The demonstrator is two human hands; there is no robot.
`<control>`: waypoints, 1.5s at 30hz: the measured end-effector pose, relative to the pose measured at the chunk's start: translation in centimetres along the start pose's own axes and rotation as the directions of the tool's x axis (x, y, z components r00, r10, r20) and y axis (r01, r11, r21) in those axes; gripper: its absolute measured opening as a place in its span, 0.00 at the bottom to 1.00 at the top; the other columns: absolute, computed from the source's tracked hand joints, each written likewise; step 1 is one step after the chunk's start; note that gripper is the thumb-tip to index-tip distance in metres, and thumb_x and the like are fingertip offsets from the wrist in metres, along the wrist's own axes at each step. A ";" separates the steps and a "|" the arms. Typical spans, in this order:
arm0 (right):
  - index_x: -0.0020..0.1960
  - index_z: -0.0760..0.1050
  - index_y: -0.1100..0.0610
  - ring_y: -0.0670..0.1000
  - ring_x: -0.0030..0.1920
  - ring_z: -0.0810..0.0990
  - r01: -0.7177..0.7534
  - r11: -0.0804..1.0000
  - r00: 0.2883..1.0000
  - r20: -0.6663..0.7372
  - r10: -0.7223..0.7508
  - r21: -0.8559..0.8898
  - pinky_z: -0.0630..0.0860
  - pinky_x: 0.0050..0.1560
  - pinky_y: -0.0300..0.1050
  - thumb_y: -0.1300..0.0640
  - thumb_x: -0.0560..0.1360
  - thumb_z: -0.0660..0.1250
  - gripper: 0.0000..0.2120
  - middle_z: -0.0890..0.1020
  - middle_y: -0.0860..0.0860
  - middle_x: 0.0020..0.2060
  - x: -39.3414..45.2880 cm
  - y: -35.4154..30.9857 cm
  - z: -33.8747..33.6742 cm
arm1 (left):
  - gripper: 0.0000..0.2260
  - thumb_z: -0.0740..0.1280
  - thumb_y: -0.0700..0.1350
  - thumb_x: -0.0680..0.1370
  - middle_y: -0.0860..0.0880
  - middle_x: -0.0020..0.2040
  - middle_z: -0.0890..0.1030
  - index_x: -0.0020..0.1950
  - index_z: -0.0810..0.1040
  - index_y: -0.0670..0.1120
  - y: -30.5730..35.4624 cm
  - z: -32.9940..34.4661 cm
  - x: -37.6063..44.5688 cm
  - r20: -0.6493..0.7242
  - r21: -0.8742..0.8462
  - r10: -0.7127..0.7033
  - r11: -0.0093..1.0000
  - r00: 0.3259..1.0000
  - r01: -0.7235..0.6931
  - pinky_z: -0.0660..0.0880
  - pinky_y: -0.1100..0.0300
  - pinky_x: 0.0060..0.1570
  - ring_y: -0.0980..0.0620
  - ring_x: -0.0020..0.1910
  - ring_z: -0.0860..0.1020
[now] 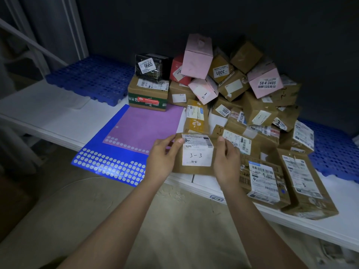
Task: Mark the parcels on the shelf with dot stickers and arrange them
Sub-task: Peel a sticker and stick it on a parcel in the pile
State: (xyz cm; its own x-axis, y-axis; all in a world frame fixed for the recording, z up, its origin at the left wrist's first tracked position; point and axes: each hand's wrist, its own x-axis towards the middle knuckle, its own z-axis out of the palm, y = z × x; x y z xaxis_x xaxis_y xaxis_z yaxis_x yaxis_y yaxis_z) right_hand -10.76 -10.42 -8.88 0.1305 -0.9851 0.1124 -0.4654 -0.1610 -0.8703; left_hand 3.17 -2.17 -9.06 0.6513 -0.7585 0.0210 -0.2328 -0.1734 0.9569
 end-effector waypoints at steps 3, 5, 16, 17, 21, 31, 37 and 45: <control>0.35 0.67 0.47 0.53 0.41 0.74 -0.041 0.998 0.999 -0.012 0.040 -0.053 0.66 0.42 0.46 0.34 0.78 0.51 0.22 0.76 0.56 0.44 0.4 0.0 -0.1 | 0.18 0.59 0.60 0.78 0.50 0.48 0.76 0.56 0.81 0.52 -0.2 0.1 0.7 -0.048 0.127 -0.015 0.992 0.999 0.020 0.67 0.63 0.38 0.55 0.45 0.74; 0.33 0.67 0.48 0.54 0.41 0.75 -0.072 0.995 0.997 -0.002 0.072 -0.072 0.66 0.41 0.46 0.34 0.78 0.51 0.23 0.77 0.56 0.43 0.4 0.2 -0.1 | 0.19 0.59 0.61 0.77 0.50 0.46 0.75 0.55 0.82 0.51 -0.1 0.1 0.8 -0.061 0.151 -0.026 0.988 0.998 0.035 0.66 0.61 0.37 0.54 0.44 0.74; 0.74 0.63 0.57 0.56 0.71 0.64 0.004 0.994 0.999 0.046 0.001 -0.106 0.62 0.65 0.42 0.53 0.83 0.53 0.21 0.64 0.58 0.70 -0.7 0.7 -0.2 | 0.14 0.65 0.49 0.78 0.51 0.56 0.76 0.64 0.76 0.55 -0.6 0.6 -0.2 0.122 -0.008 0.087 0.996 0.989 -0.087 0.68 0.76 0.45 0.61 0.49 0.74; 0.75 0.61 0.58 0.56 0.71 0.63 -0.002 0.992 0.999 0.049 0.009 -0.128 0.62 0.65 0.42 0.53 0.83 0.53 0.22 0.64 0.58 0.71 -0.6 0.7 -0.2 | 0.14 0.65 0.48 0.79 0.51 0.56 0.77 0.64 0.76 0.54 -0.6 0.6 -0.2 0.127 -0.019 0.082 0.997 0.988 -0.080 0.68 0.76 0.45 0.62 0.49 0.74; 0.75 0.60 0.59 0.57 0.71 0.63 0.174 0.957 0.984 0.019 -0.175 -0.231 0.64 0.63 0.41 0.53 0.82 0.55 0.23 0.60 0.58 0.72 -1.4 -0.1 -0.3 | 0.16 0.63 0.49 0.79 0.55 0.60 0.78 0.67 0.75 0.50 -1.2 -0.4 -0.5 0.195 -0.087 0.036 0.996 0.980 -0.019 0.70 0.74 0.49 0.58 0.58 0.75; 0.58 0.79 0.60 0.57 0.58 0.75 0.711 0.643 0.701 0.360 -0.616 -0.284 0.74 0.56 0.50 0.58 0.76 0.59 0.16 0.78 0.56 0.54 -3.8 -4.8 7.8 | 0.13 0.63 0.44 0.80 0.45 0.60 0.79 0.63 0.77 0.42 -6.5 -9.0 0.8 -0.169 0.198 -0.092 0.972 0.981 0.126 0.69 0.62 0.57 0.49 0.58 0.77; 0.62 0.73 0.61 0.59 0.62 0.72 0.659 0.559 0.705 0.674 -0.223 -0.504 0.69 0.58 0.49 0.55 0.79 0.62 0.15 0.74 0.58 0.62 -1.1 -4.9 13.7 | 0.13 0.64 0.43 0.79 0.39 0.57 0.78 0.62 0.78 0.41 -8.2 -10.9 2.7 -0.130 0.495 -0.047 0.863 0.990 0.106 0.70 0.50 0.59 0.38 0.54 0.75; 0.47 0.79 0.58 0.59 0.45 0.80 0.689 0.524 0.713 0.594 -0.372 -0.500 0.70 0.37 0.46 0.52 0.79 0.61 0.12 0.81 0.54 0.44 -1.2 -2.5 14.6 | 0.14 0.61 0.43 0.80 0.46 0.65 0.74 0.64 0.76 0.42 -10.0 -10.4 2.0 -0.037 0.606 0.018 0.795 0.999 0.008 0.68 0.51 0.62 0.43 0.63 0.69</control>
State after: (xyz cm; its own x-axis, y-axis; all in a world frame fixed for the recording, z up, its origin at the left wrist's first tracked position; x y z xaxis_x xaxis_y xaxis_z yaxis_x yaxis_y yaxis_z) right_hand 2.97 -7.92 -13.87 0.7862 -0.6064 0.1186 -0.5915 -0.7941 -0.1394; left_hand 14.34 4.57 -15.53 0.6734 -0.7377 0.0492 -0.6178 -0.5249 0.5855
